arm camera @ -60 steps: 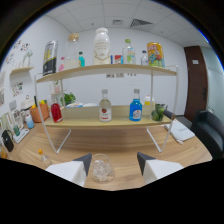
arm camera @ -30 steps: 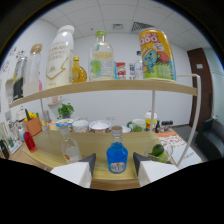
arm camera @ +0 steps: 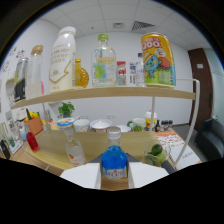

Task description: Make me a cup of Mount Fuji.

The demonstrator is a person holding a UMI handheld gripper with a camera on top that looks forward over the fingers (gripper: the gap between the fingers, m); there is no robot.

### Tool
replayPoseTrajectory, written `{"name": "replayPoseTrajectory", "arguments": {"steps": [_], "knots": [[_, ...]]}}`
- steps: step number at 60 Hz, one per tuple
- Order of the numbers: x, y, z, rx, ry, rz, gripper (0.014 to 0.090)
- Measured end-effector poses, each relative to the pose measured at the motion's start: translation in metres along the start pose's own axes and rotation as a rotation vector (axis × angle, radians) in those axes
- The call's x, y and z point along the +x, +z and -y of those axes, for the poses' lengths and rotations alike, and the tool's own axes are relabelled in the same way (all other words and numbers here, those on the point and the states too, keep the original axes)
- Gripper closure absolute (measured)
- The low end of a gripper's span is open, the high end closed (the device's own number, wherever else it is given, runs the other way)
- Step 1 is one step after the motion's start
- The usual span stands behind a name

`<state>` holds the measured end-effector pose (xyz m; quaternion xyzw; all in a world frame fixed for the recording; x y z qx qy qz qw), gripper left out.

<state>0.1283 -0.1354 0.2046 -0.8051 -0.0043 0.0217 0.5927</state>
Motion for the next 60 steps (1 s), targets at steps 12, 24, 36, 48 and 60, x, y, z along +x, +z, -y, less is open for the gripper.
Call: {"name": "replayPoseTrajectory", "arguments": {"steps": [12, 24, 36, 48, 60], "knots": [[-0.002, -0.035, -0.058, -0.091, 0.027, -0.026, 0.0690], [-0.003, -0.042, -0.111, -0.156, -0.137, -0.079, 0.0690], [0.000, -0.042, -0.112, -0.155, -0.626, -0.135, 0.0690], [-0.007, -0.035, -0.104, -0.127, -1.209, -0.145, 0.0692], [-0.018, -0.031, -0.106, -0.137, -1.660, -0.141, 0.0692]]}}
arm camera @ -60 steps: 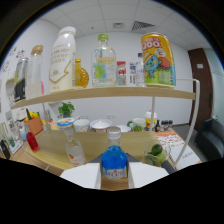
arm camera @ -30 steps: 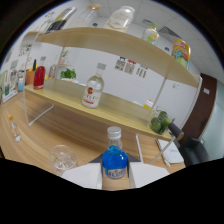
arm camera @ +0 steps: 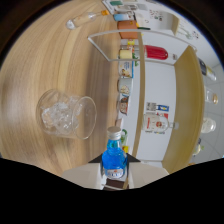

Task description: Make me a cup of Mount Fuji.

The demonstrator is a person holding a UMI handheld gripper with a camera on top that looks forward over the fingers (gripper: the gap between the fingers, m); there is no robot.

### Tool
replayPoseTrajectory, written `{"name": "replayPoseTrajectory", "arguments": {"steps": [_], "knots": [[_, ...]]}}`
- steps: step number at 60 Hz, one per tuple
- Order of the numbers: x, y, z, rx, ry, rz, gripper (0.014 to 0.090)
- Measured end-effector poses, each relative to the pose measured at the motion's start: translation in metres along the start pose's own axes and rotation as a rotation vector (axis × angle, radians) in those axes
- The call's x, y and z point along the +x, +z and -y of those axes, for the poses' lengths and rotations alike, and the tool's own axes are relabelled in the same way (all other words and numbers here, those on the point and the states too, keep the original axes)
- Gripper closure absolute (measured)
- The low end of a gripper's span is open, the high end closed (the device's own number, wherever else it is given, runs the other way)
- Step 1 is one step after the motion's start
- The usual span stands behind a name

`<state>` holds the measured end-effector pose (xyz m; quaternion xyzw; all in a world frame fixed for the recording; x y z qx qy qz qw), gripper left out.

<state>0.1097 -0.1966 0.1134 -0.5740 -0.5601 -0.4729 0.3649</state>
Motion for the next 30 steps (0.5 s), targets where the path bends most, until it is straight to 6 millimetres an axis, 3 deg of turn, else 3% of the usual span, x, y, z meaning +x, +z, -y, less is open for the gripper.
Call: {"name": "replayPoseTrajectory", "arguments": {"steps": [10, 17, 24, 30], "knots": [[0.001, 0.005, 0.000, -0.038, -0.176, -0.004, 0.0692], [0.000, 0.004, 0.000, -0.038, -0.190, 0.012, 0.0687], [0.007, -0.002, -0.003, -0.033, -0.097, 0.014, 0.0688], [0.025, -0.015, -0.006, 0.003, 0.146, -0.002, 0.0688]]}}
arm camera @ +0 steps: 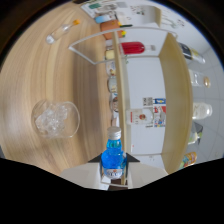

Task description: Make me a cup of Mount Fuji.

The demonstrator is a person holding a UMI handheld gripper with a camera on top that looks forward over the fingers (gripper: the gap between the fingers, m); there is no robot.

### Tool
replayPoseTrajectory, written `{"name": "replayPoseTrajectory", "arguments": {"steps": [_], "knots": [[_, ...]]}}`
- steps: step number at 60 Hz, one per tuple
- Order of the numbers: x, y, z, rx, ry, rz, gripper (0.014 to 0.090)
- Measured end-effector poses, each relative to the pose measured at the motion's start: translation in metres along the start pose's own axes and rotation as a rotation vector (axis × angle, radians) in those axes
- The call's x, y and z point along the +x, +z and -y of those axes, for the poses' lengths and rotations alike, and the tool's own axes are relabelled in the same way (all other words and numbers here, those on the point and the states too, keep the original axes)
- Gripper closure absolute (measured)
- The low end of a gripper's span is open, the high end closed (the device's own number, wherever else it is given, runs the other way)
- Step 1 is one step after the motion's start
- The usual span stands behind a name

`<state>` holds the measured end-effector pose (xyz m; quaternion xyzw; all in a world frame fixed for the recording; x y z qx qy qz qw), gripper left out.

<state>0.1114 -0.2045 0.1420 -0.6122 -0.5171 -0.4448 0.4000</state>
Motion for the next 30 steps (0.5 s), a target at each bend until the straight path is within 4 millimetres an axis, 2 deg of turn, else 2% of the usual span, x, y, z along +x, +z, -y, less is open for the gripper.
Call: {"name": "replayPoseTrajectory", "arguments": {"steps": [9, 16, 22, 30], "knots": [[0.042, -0.022, -0.011, 0.094, 0.476, -0.036, 0.0685], [0.061, -0.035, -0.041, 0.139, 0.821, -0.044, 0.0684], [0.048, -0.033, -0.074, 0.128, 1.105, 0.001, 0.0683], [0.000, -0.014, -0.122, 0.053, 1.325, 0.091, 0.0683]]}}
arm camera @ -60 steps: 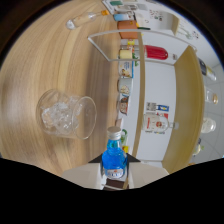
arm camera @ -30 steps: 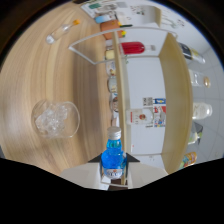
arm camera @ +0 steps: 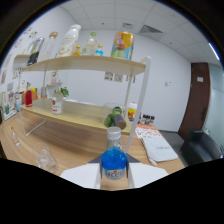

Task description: Make me a cup of Mount Fuji.

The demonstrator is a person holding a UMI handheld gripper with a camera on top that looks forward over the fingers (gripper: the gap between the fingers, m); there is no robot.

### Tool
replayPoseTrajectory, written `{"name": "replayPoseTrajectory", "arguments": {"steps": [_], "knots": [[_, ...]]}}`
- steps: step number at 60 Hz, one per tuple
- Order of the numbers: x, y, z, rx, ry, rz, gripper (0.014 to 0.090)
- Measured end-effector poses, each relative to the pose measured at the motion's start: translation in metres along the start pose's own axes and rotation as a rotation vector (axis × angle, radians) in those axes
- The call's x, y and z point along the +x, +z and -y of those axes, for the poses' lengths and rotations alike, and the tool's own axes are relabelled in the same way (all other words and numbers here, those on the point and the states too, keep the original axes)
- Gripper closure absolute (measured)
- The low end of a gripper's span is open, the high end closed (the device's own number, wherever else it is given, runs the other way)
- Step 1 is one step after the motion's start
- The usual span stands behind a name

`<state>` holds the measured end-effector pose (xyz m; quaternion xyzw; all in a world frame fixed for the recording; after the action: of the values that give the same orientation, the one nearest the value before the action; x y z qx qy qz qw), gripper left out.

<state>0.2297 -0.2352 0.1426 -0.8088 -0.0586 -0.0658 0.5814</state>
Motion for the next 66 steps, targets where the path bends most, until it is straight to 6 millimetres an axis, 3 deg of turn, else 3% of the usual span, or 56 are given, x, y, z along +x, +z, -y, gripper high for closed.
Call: {"name": "replayPoseTrajectory", "arguments": {"steps": [9, 21, 40, 53, 56, 59, 66], "knots": [[0.016, 0.021, -0.059, -0.110, 0.093, 0.029, 0.0685], [0.012, 0.041, -0.105, -0.219, 0.152, 0.075, 0.0685], [0.015, 0.049, -0.122, -0.290, 0.175, 0.084, 0.0678], [0.018, 0.040, -0.129, -0.315, 0.181, 0.055, 0.0666], [0.020, 0.036, -0.128, -0.312, 0.178, 0.039, 0.0628], [0.022, 0.031, -0.122, -0.300, 0.179, 0.020, 0.0541], [0.024, 0.014, -0.102, -0.278, 0.193, -0.014, 0.0213]]}}
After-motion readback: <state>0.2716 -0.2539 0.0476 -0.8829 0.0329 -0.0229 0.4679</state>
